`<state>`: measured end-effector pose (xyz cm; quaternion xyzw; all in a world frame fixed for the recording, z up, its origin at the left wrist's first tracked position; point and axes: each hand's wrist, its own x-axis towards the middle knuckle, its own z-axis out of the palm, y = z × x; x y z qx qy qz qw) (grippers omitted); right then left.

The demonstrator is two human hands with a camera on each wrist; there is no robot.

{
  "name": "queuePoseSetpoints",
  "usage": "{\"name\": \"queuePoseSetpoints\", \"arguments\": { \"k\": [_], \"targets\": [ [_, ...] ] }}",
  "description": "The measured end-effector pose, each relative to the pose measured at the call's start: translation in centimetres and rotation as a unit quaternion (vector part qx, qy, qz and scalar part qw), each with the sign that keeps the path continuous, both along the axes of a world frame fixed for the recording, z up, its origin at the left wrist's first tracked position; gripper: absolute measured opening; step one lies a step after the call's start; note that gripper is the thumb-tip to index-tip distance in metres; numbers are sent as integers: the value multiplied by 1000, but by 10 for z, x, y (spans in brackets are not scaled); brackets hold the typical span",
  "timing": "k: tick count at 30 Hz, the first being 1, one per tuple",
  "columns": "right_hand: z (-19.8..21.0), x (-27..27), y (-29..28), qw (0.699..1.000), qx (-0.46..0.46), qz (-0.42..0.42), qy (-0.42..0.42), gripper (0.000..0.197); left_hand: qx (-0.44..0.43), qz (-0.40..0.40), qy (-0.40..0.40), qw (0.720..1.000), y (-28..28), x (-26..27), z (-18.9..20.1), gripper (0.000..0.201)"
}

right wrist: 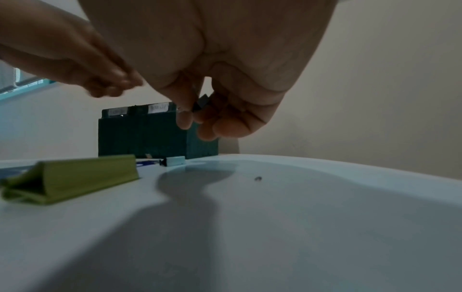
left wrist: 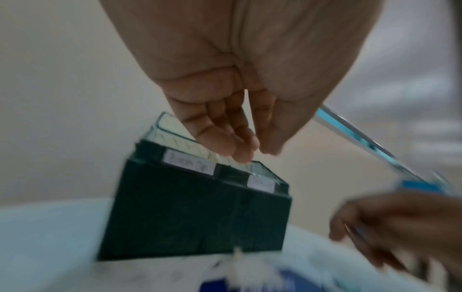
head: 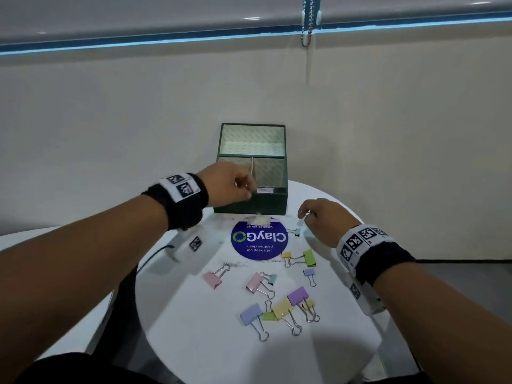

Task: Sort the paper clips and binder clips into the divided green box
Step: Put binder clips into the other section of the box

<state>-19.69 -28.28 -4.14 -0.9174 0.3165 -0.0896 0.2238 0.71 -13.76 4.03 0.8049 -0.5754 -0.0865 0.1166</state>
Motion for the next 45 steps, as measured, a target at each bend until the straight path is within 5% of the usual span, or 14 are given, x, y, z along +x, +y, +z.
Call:
{"name": "queuePoseSetpoints", "arguments": {
  "k": [4,7,14,18,21,24,28,34,39,45],
  "targets": [
    [-2,3,-2,1000,8,-14,10,20,243,-57,-41,967,52,-21,-11,45],
    [-4,8,-4,1000,9,-10,26,21,312,-46,-50,948,77,-30,-31,70],
    [-12,9,5,991,-48,-29,117,18,241,-53,-31,969,89,-40,-51,40],
    [-15,10,8,992,-74,-14,104,3,189,-86,-35,978,78,-54,-39,47],
    [-14,11,8,990,-82,-10,114,5,151,-118,-47,980,72,-68,-37,31],
    [-15,12,9,989,-91,-18,113,5,184,-145,-98,967,72,-72,-45,48],
    [-14,14,8,990,-93,-17,104,7,174,-150,-128,965,76,-68,-54,41],
    [9,16,11,991,-96,77,49,7,81,-64,-77,992,76,-22,-27,40],
    [35,54,12,998,-43,26,-23,12,-35,98,18,994,41,32,-9,31],
    [52,111,30,998,-12,-12,-66,15,-127,146,121,974,8,53,-8,66]
  ]
}}
